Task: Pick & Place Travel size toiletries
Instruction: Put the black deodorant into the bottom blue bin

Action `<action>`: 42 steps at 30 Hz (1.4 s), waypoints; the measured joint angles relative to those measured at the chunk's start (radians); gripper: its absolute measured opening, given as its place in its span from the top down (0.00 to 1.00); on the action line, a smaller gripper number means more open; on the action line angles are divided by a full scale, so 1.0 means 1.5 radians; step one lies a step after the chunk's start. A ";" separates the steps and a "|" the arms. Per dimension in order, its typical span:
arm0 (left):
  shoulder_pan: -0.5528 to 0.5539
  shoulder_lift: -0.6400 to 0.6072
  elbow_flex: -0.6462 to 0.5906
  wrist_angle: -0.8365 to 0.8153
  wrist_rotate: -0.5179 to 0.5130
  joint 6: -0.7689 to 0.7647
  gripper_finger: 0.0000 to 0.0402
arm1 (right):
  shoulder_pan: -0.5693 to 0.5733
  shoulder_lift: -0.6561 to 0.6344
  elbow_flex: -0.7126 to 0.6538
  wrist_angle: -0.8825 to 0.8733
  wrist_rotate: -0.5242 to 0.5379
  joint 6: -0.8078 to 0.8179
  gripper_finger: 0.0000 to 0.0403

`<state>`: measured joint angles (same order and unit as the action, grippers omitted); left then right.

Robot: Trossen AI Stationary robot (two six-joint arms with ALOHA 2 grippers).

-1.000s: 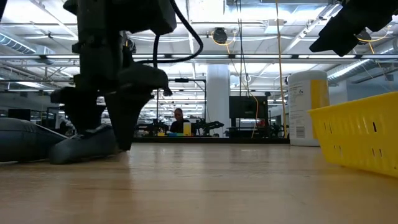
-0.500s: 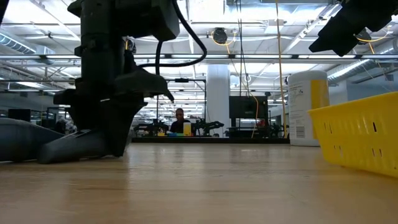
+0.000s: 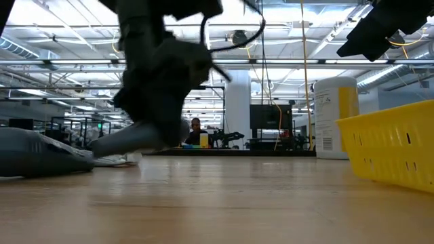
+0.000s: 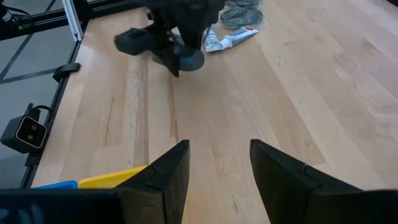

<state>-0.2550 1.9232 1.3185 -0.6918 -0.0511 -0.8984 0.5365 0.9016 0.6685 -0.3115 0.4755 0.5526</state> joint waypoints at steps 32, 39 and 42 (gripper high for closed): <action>0.059 -0.007 0.245 0.450 0.111 0.682 0.52 | 0.000 0.000 0.000 0.182 0.000 -0.220 0.60; 0.077 -0.007 0.251 0.488 0.219 0.683 0.52 | 0.000 0.000 0.000 0.234 0.000 -0.312 0.55; 0.084 -0.007 0.251 0.492 0.219 0.675 0.52 | 0.000 0.000 0.000 0.268 0.000 -0.334 0.49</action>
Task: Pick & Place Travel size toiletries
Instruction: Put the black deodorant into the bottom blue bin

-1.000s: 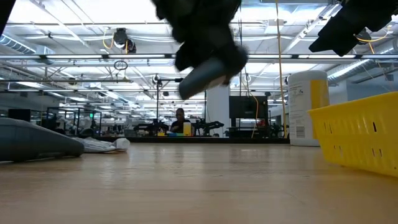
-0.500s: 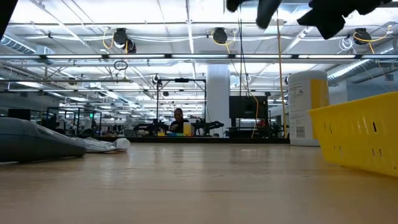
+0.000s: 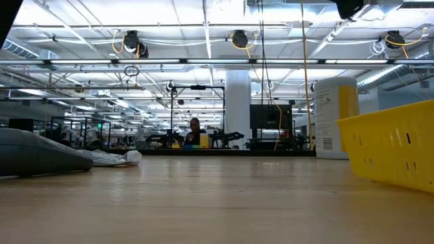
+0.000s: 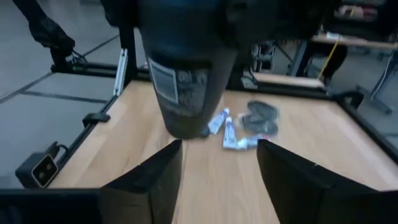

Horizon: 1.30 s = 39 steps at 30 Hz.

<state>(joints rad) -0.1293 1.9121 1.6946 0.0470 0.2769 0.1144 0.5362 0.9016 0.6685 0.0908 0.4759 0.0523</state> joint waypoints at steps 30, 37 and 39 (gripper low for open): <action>-0.004 0.000 0.000 0.063 -0.273 0.050 0.52 | -0.084 0.088 0.000 0.216 0.000 -0.102 0.45; -0.005 0.000 0.000 0.060 -0.273 0.061 0.52 | -0.084 0.088 0.000 0.215 0.003 -0.102 0.61; -0.005 0.000 0.000 0.060 -0.273 0.065 0.52 | -0.084 0.088 0.000 0.215 0.003 -0.107 0.61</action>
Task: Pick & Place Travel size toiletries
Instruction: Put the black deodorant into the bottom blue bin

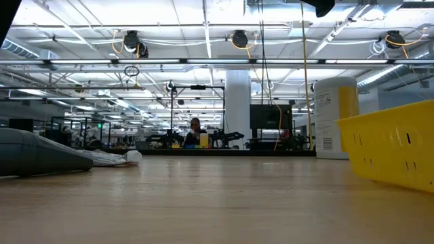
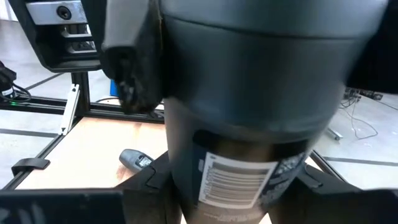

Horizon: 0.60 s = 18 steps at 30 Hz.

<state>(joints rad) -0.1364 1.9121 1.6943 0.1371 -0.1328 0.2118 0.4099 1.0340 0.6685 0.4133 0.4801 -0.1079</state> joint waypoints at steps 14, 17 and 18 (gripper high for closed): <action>0.001 0.000 0.000 -0.007 -0.007 0.005 0.26 | 0.001 0.000 0.000 -0.006 -0.007 -0.008 0.61; 0.001 -0.002 0.000 -0.021 -0.008 0.020 0.24 | 0.001 -0.001 0.000 -0.007 -0.008 -0.008 0.61; 0.001 -0.005 0.000 -0.034 -0.008 0.020 0.24 | 0.001 -0.003 0.000 -0.009 -0.008 -0.007 0.61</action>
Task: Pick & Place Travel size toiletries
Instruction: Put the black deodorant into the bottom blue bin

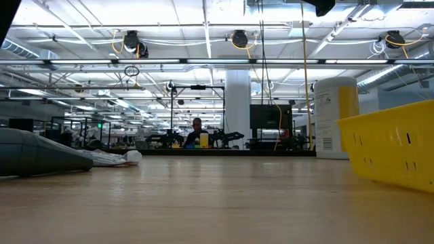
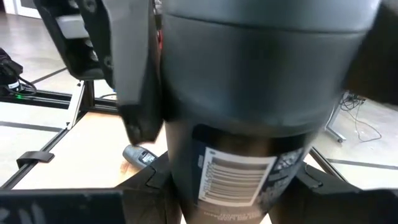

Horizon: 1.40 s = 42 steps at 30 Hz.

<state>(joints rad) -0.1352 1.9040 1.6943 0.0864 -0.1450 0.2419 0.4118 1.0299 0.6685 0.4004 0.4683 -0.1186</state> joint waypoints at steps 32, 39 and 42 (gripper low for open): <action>-0.002 -0.128 0.000 -0.427 -0.098 -0.146 0.23 | 0.115 -0.005 0.000 -0.231 -0.037 0.344 0.61; -0.002 -0.128 0.000 -0.427 -0.104 -0.146 0.23 | 0.169 0.060 0.016 -0.234 -0.080 0.436 0.61; -0.002 -0.128 0.000 -0.427 -0.104 -0.146 0.23 | 0.184 0.106 0.042 -0.235 -0.124 0.471 0.61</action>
<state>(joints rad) -0.1379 1.7126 1.6939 -0.5537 -0.3008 0.0236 0.6875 1.1895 0.7315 0.0472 0.2825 0.5878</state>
